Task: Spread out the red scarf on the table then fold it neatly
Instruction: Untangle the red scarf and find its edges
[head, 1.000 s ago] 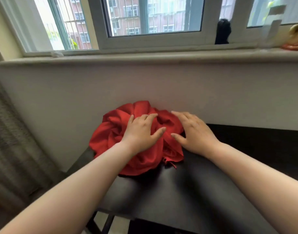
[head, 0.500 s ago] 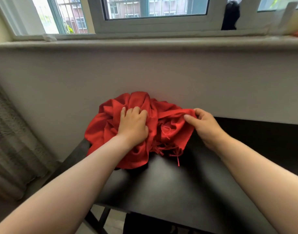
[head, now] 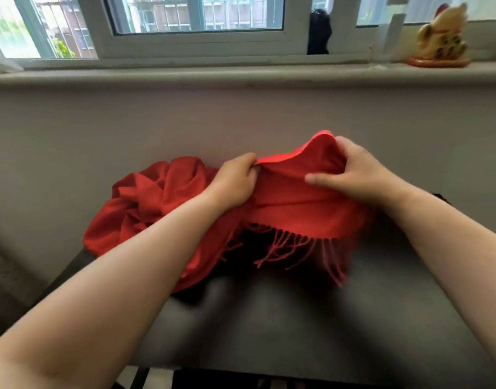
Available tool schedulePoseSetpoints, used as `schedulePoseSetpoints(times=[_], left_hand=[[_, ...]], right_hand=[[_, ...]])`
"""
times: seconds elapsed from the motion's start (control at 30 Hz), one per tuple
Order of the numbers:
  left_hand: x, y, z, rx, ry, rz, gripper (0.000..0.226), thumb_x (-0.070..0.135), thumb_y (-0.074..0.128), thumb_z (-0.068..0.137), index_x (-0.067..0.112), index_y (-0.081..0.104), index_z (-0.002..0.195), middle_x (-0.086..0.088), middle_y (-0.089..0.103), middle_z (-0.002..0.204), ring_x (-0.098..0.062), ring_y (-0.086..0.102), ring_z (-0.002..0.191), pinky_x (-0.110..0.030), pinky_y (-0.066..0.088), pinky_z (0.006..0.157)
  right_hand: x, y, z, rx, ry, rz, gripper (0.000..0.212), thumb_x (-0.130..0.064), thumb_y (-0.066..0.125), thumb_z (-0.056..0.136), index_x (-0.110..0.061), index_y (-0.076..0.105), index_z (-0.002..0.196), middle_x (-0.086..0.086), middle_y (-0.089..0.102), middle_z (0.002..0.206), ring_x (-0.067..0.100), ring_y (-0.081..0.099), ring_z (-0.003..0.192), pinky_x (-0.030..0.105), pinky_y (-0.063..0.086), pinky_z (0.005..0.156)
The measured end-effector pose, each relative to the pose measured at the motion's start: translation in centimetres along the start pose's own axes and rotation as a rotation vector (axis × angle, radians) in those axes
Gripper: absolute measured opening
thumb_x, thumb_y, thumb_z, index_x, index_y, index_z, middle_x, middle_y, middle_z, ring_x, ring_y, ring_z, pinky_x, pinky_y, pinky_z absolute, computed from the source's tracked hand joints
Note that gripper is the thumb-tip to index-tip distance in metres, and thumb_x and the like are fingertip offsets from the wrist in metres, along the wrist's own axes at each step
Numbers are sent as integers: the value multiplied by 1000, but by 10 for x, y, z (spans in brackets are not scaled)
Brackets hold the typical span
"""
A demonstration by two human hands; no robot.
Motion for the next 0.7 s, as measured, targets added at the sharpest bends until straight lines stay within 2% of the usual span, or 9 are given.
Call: schedulePoseSetpoints(times=[0.07, 0.13, 0.23, 0.33, 0.4, 0.5, 0.57, 0.63, 0.7], left_hand=[[20, -4, 10, 7, -1, -83, 14, 13, 42, 95, 6, 48, 85, -25, 60, 99, -35, 56, 94, -34, 28, 69], [38, -6, 18, -54, 4, -167, 22, 26, 46, 96, 11, 47, 80, -17, 59, 86, -29, 55, 83, -33, 30, 66], [54, -1, 19, -373, 18, -123, 24, 42, 62, 85, 19, 61, 82, 2, 64, 80, -13, 58, 74, -30, 47, 71], [67, -1, 13, -728, -69, -88, 12, 26, 64, 85, 16, 67, 90, -6, 72, 89, -19, 66, 76, -36, 56, 77], [77, -7, 14, -858, -170, -319, 9, 16, 58, 88, 13, 66, 88, -6, 73, 79, -17, 67, 64, -35, 58, 67], [84, -9, 29, -643, -170, -311, 12, 13, 53, 87, 13, 65, 84, -7, 70, 78, -16, 64, 59, -24, 54, 58], [83, -4, 42, -333, -50, -30, 17, 11, 50, 85, 9, 65, 94, -13, 68, 95, -27, 65, 84, -26, 48, 68], [80, 3, 47, -114, -4, 43, 24, 7, 48, 82, 6, 62, 101, -18, 65, 108, -32, 59, 103, -30, 43, 78], [77, 10, 45, -58, 9, -5, 24, 3, 46, 81, 6, 61, 99, -18, 64, 109, -33, 56, 105, -29, 39, 77]], right_hand=[[11, -17, -4, -30, 84, -414, 49, -22, 78, 73, -14, 57, 116, 2, 64, 110, 19, 59, 103, 28, 44, 88], [19, -35, -8, -12, 147, -577, 35, -14, 67, 75, -15, 63, 110, 9, 66, 111, 28, 59, 106, 33, 47, 88], [24, -61, -18, 3, 241, -609, 27, -6, 53, 73, -16, 70, 92, 11, 69, 94, 30, 63, 93, 36, 52, 81], [24, -92, -27, -53, 311, -526, 8, -8, 61, 77, -9, 69, 80, 12, 70, 80, 23, 63, 74, 34, 50, 71], [21, -112, -34, -67, 340, -401, 8, -17, 73, 77, -9, 70, 77, 8, 70, 76, 20, 61, 70, 33, 49, 70], [27, -134, -31, 170, 247, -407, 8, -14, 69, 77, -7, 68, 78, 13, 70, 80, 25, 63, 78, 35, 48, 73], [33, -135, -28, 376, 196, -560, 10, -12, 61, 79, -12, 69, 86, 18, 69, 90, 33, 64, 91, 36, 46, 77], [44, -125, -27, 415, 218, -580, 18, -13, 58, 80, -14, 70, 93, 20, 69, 98, 38, 63, 98, 39, 48, 82], [56, -111, -27, 309, 250, -573, 19, -13, 56, 79, -14, 69, 93, 20, 69, 99, 37, 63, 99, 38, 48, 81]])
Point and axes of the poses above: each hand's wrist, its own z-axis towards the middle knuckle, its own y-axis out of the palm, x = y × z, the point moved 3 cm from there along z, towards the middle knuckle
